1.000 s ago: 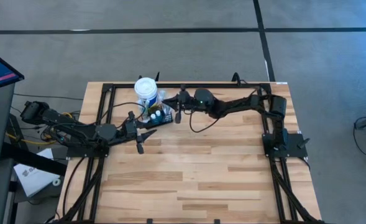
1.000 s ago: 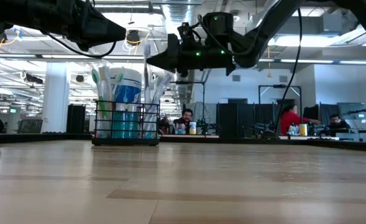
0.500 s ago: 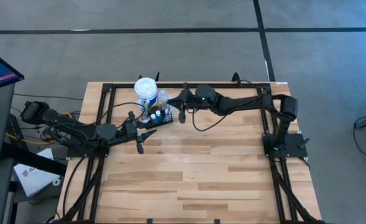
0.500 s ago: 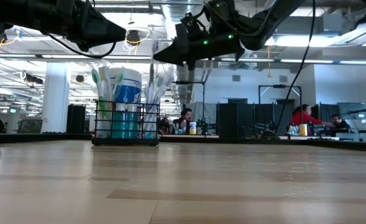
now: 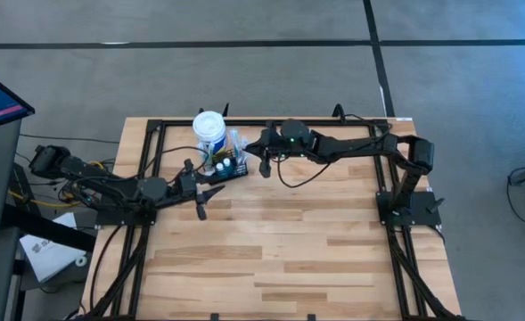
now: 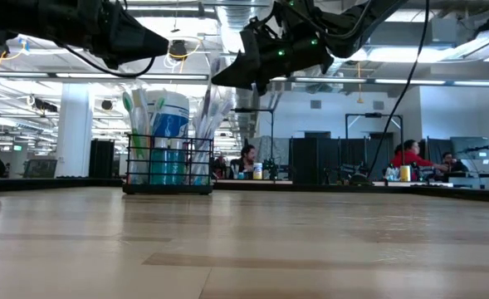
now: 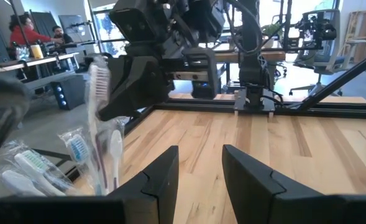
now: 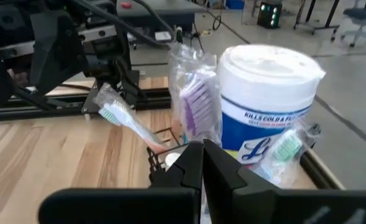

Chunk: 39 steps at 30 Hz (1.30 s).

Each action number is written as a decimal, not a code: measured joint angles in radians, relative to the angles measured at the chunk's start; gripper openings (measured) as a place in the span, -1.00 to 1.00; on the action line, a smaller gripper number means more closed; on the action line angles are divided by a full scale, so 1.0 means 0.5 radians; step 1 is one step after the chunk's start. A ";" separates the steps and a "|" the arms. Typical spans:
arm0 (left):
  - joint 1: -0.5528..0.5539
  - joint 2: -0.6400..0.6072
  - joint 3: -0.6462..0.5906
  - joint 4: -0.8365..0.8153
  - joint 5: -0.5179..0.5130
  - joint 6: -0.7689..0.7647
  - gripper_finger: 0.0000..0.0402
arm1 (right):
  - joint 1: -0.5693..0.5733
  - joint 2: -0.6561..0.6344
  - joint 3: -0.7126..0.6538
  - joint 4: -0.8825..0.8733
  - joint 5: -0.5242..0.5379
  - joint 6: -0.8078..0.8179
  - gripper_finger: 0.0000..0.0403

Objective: Pick & Place toothbrushing station
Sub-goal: Put the purple toothbrush into the wire organizer

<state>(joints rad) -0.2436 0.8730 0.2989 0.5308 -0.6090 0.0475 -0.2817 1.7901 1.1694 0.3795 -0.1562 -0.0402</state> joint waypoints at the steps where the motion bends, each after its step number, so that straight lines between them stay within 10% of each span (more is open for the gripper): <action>1: 0.009 0.000 0.000 0.000 0.000 0.000 -0.42 | 0.000 0.000 0.005 -0.025 0.000 0.012 -1.00; 15: 0.031 0.000 0.000 0.000 0.000 0.000 -0.42 | 0.000 0.000 0.348 -0.735 0.011 -0.009 -1.00; 39: 0.031 0.000 0.000 0.002 0.000 0.000 -0.42 | -0.001 0.031 0.356 -0.833 0.015 0.104 -1.00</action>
<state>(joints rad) -0.2283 0.8730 0.2989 0.5316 -0.6090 0.0473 -0.2821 1.8054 1.3475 -0.0368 -0.1486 0.0119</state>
